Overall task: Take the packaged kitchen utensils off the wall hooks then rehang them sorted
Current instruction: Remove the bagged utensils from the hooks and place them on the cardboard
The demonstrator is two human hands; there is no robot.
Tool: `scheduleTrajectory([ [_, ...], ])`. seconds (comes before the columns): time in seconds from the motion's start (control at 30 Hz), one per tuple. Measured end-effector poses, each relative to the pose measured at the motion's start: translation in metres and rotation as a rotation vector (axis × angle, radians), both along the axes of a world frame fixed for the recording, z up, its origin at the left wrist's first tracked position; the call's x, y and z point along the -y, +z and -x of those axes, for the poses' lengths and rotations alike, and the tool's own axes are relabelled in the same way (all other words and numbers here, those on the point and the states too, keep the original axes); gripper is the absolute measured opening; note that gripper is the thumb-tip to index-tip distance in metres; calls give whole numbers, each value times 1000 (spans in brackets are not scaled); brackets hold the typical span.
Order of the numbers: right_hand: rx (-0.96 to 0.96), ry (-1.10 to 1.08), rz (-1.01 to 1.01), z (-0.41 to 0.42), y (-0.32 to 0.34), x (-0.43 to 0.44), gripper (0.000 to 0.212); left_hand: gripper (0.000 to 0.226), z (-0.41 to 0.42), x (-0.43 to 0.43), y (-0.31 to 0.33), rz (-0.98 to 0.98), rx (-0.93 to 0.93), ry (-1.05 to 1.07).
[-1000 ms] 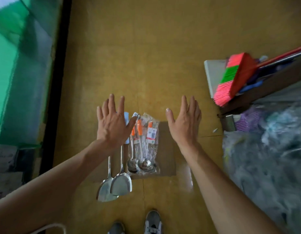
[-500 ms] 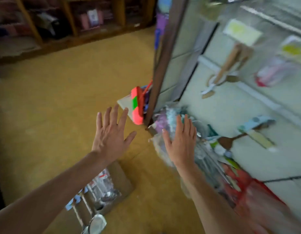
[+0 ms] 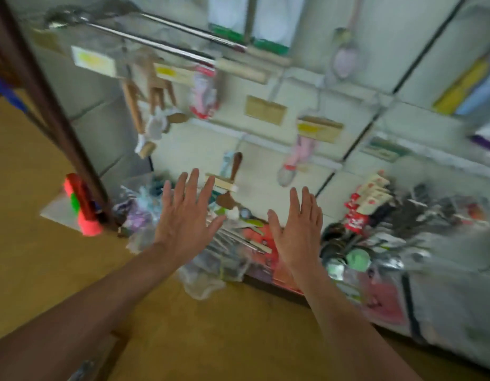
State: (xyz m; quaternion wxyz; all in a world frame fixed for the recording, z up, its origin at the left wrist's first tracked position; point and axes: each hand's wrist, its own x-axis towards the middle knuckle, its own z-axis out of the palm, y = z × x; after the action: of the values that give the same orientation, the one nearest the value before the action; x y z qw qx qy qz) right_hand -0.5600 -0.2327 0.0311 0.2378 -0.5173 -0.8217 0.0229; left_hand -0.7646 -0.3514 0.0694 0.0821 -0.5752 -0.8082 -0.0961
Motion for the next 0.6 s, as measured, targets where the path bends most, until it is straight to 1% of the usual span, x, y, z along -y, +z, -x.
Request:
scheduleTrajectory([
  [0.13,-9,-102,-1,-97,9,-19,75,79,-94,-43,7,-4,33,-110],
  [0.33,10,-228,-2,-228,18,-36,75,83,-221,-86,13,11,7,-240],
  [0.47,28,-312,6,-301,19,-44,74,82,-292,-108,15,21,-16,-331],
  [0.6,25,-361,14,-356,16,-52,73,79,-354,-128,11,32,-29,-416],
])
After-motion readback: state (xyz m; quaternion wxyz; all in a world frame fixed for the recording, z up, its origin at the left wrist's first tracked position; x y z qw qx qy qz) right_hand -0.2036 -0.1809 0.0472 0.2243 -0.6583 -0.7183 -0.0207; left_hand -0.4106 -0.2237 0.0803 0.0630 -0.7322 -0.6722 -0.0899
